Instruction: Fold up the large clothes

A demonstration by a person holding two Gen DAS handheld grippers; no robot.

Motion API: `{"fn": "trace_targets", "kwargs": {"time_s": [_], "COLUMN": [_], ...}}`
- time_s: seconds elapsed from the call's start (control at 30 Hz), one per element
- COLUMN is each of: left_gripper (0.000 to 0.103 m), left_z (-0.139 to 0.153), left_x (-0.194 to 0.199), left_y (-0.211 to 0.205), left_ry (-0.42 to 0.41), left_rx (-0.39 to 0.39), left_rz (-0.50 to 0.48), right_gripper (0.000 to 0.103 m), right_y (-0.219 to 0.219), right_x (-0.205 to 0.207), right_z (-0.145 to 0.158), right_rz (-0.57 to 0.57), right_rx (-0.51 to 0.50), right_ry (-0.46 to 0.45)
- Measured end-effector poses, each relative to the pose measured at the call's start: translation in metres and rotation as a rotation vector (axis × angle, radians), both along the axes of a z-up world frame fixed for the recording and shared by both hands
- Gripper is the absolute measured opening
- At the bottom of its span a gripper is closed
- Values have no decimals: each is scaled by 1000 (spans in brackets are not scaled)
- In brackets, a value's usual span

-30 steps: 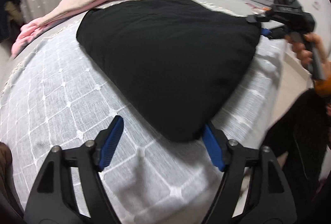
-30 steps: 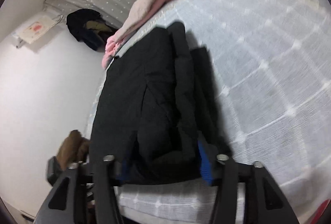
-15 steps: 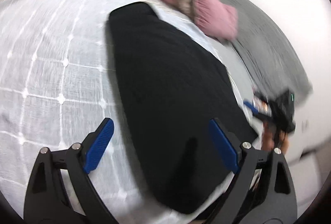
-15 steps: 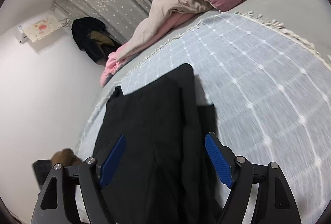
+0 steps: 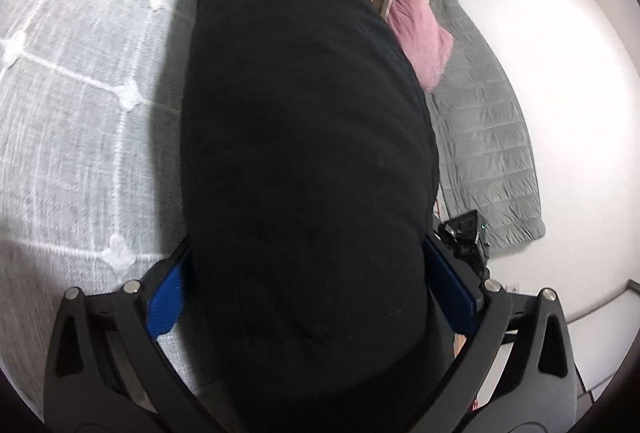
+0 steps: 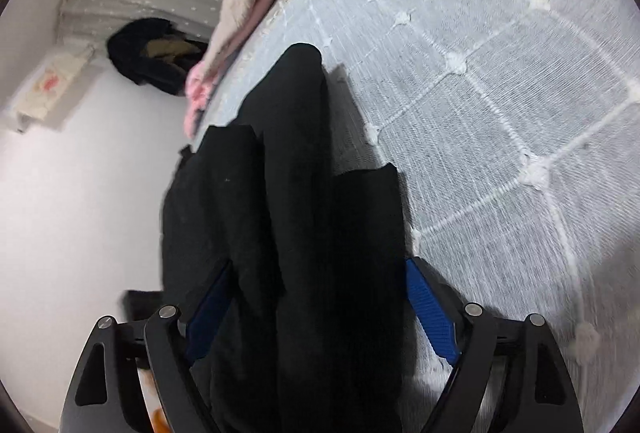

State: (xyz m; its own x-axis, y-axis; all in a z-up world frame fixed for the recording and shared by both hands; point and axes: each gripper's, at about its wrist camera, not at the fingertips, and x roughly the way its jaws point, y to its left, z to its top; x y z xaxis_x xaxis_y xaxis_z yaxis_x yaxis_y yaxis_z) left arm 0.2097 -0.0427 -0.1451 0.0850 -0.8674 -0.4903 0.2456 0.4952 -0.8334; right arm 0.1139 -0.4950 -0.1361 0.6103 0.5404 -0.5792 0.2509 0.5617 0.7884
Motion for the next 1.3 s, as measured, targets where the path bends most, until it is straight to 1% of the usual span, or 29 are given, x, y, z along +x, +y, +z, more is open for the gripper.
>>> {"fn": "trace_targets", "kwargs": {"time_s": [0.1,0.17,0.2,0.23,0.27,0.33,0.4,0.47,0.53,0.6,0.7,0.77,0.8,0.83,0.87,0.9,0.93,0.97,1.0,1.03,1.07,1.1,1.13,1.17,1.2,1.23,1.27,1.3], "left_gripper": [103,101,99,96,93,85,80,76,74,73,73,73,74,78,81,83,84,84,83,82,82,82,82,82,82,82,82,82], "left_z": [1,3,4,5,8,15,30,47,68,83,106,120,124,126,122,117,108,98,94,93,96,100,105,112,116,123,127,131], "left_x": [-3,-2,-3,-4,-5,-9,-12,-18,-25,-27,-27,-22,-20,-16,-11,-9,-6,-4,-4,-5,-10,-14,-20,-29,-36,-47,-53,-61], "left_y": [1,-1,-3,-3,-4,-1,-10,-19,-37,-61,-112,-150,-166,-190,-213,-231,-250,-266,-272,-275,-275,-272,-271,-267,-266,-264,-269,-269], "left_ry": [-18,-22,-23,-26,-32,-72,-138,-210,-291,-334,-399,-421,-420,-414,-412,-417,-409,-396,-408,-435,-462,-470,-476,-493,-514,-551,-571,-594], "left_rx": [-10,-7,-3,5,17,49,90,99,88,62,14,-42,-55,-49,-8,53,138,228,276,309,308,277,243,206,189,167,155,132], "left_rz": [-3,-3,1,5,12,18,18,-4,-52,-96,-157,-226,-257,-299,-327,-340,-346,-332,-307,-281,-256,-245,-246,-247,-243,-241,-243,-252], "right_gripper": [87,85,81,68,64,49,41,37,34,33,33,33,33,34,35,41,46,49,51,51,51,51,51,51,51,51,51,51], "right_y": [4,7,8,9,9,9,10,8,2,-5,-27,-47,-52,-65,-77,-86,-97,-113,-126,-138,-153,-159,-160,-154,-147,-133,-121,-119], "right_x": [3,6,7,8,8,6,3,-3,-13,-24,-56,-86,-96,-114,-128,-137,-151,-163,-173,-182,-194,-202,-206,-209,-208,-203,-196,-193], "right_z": [-1,-1,-2,-4,-9,-9,-1,13,32,55,97,120,127,136,140,140,137,128,118,107,92,87,86,93,99,109,114,113], "right_rz": [17,27,36,43,44,40,33,29,12,-15,-101,-175,-205,-264,-321,-364,-438,-538,-617,-683,-729,-740,-740,-721,-705,-671,-630,-597], "right_rx": [-1,7,28,56,105,121,99,58,85,46,-45,-100,-121,-173,-223,-255,-302,-349,-373,-362,-295,-248,-233,-270,-312,-387,-433,-456], "right_ry": [-20,-31,-37,-39,-38,-44,-58,-89,-160,-218,-317,-372,-384,-390,-381,-368,-331,-269,-215,-166,-126,-124,-135,-153,-158,-161,-166,-169]}}
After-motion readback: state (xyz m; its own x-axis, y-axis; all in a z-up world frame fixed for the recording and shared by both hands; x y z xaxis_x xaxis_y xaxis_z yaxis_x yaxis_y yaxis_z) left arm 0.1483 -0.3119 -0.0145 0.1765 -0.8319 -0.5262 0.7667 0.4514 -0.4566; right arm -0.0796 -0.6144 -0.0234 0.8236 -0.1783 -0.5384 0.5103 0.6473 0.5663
